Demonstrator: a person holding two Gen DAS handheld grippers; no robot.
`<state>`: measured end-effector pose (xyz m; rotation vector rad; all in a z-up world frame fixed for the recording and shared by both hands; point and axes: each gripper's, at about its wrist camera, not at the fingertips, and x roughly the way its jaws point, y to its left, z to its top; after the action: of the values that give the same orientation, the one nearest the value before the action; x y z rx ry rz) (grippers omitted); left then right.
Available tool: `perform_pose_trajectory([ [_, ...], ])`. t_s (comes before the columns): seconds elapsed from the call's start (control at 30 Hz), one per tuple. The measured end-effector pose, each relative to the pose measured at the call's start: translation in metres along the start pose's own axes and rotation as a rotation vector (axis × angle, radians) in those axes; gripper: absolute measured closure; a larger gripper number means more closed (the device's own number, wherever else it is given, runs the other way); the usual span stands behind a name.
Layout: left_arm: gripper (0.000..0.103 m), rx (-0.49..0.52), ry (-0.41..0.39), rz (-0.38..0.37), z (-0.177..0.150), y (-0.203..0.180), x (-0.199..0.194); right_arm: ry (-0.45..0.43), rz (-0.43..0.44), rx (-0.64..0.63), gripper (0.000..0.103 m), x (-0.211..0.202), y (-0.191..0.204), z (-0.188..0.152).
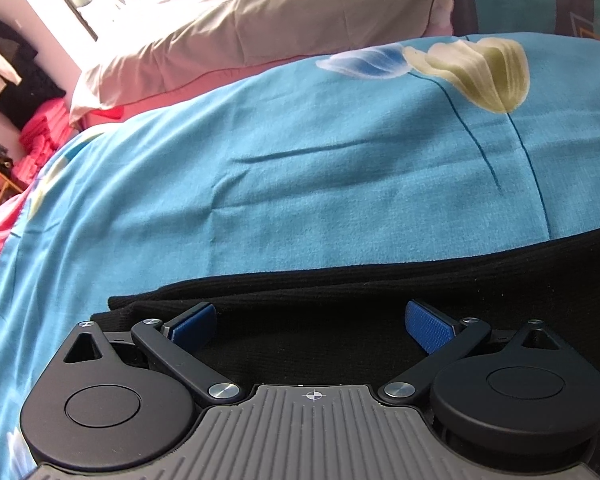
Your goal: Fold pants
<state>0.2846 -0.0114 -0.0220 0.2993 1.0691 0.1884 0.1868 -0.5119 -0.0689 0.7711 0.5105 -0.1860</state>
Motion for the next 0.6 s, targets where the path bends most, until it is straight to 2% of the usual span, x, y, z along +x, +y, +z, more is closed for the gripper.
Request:
perform_pose_trajectory([
  [0.1, 0.000, -0.033, 0.015, -0.037, -0.001, 0.009, -0.007, 0.025, 0.016, 0.029, 0.043, -0.003, 0.002, 0.001],
  [0.23, 0.000, -0.149, 0.010, -0.120, -0.026, 0.036, -0.021, 0.091, 0.077, 0.059, 0.043, -0.015, 0.001, -0.017],
  [0.33, 0.000, -0.179, 0.064, -0.118, -0.048, 0.046, -0.008, 0.121, 0.139, 0.053, 0.043, -0.017, 0.006, -0.029],
  [0.4, 0.000, -0.236, 0.084, -0.130, -0.054, 0.051, 0.001, 0.134, 0.162, 0.042, 0.045, -0.010, 0.009, -0.029],
  [0.47, 0.000, -0.284, 0.090, -0.134, -0.054, 0.054, 0.006, 0.136, 0.164, 0.048, 0.061, 0.002, 0.007, -0.019],
  [0.5, 0.000, -0.292, 0.093, -0.129, -0.053, 0.053, 0.007, 0.130, 0.139, 0.075, 0.084, 0.008, 0.002, -0.013],
  [0.53, 0.000, -0.284, 0.092, -0.122, -0.052, 0.050, 0.007, 0.133, 0.109, 0.112, 0.086, 0.015, -0.005, -0.005],
  [0.6, 0.000, -0.249, 0.085, -0.107, -0.052, 0.046, 0.005, 0.108, 0.125, 0.256, 0.086, 0.018, -0.027, 0.007],
])
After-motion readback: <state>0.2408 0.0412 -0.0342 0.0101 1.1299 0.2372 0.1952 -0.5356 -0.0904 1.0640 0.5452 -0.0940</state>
